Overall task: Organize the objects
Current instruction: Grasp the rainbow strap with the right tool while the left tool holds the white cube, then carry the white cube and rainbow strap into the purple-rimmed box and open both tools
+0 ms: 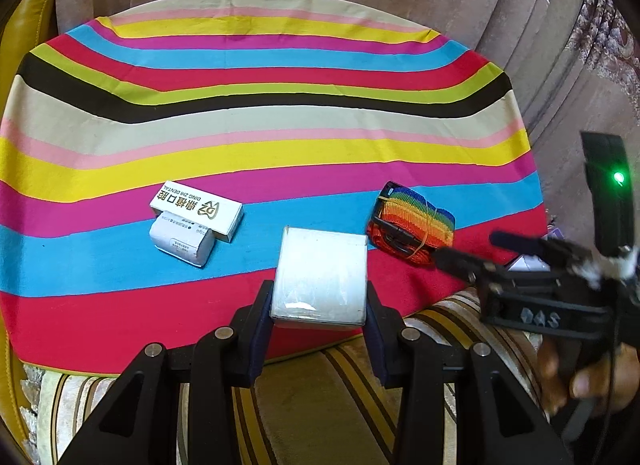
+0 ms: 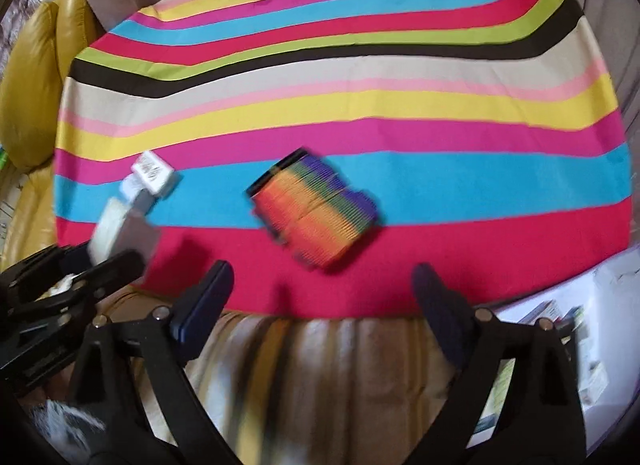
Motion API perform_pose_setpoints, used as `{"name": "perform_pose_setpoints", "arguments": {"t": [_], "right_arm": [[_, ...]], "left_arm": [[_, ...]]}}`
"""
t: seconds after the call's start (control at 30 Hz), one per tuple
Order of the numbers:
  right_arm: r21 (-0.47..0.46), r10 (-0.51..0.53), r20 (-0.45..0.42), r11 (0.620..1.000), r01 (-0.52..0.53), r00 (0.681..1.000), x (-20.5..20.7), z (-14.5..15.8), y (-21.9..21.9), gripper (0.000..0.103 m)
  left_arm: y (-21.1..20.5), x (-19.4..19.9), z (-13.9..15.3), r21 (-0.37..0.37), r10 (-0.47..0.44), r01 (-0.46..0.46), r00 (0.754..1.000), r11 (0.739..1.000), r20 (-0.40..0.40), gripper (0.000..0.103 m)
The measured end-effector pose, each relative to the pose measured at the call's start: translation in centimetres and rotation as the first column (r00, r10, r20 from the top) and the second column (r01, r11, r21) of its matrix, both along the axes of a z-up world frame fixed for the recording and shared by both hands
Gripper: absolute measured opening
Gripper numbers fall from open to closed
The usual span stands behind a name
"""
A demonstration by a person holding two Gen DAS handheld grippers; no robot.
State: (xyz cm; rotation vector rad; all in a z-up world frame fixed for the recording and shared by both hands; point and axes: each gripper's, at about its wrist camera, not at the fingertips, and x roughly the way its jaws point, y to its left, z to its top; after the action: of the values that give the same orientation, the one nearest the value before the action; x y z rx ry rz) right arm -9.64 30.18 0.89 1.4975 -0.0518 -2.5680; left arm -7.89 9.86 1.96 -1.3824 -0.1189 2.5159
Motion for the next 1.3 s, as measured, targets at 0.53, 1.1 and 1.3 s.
{"name": "perform_pose_setpoints", "arguments": {"t": [0.53, 1.1, 1.3], "right_arm": [[0.153, 0.249, 0.060, 0.955, -0.256, 0.967, -4.9, -3.7, -3.2, 0.076], [0.038, -0.023, -0.010, 0.999, 0.023, 1.000, 0.8, -1.1, 4.5, 0.068], [0.017, -0.131, -0.010, 0.991, 0.131, 0.991, 3.6, -0.2, 8.8, 0.068]], "left_arm": [[0.5, -0.6, -0.3, 0.017, -0.005, 0.005, 1.000, 1.000, 0.010, 0.042], [7.1, -1.0, 0.7, -0.004, -0.153, 0.153, 0.988, 0.988, -0.011, 0.042], [10.8, -0.8, 1.0, 0.007, -0.239, 0.239, 0.971, 0.971, -0.013, 0.042]]}}
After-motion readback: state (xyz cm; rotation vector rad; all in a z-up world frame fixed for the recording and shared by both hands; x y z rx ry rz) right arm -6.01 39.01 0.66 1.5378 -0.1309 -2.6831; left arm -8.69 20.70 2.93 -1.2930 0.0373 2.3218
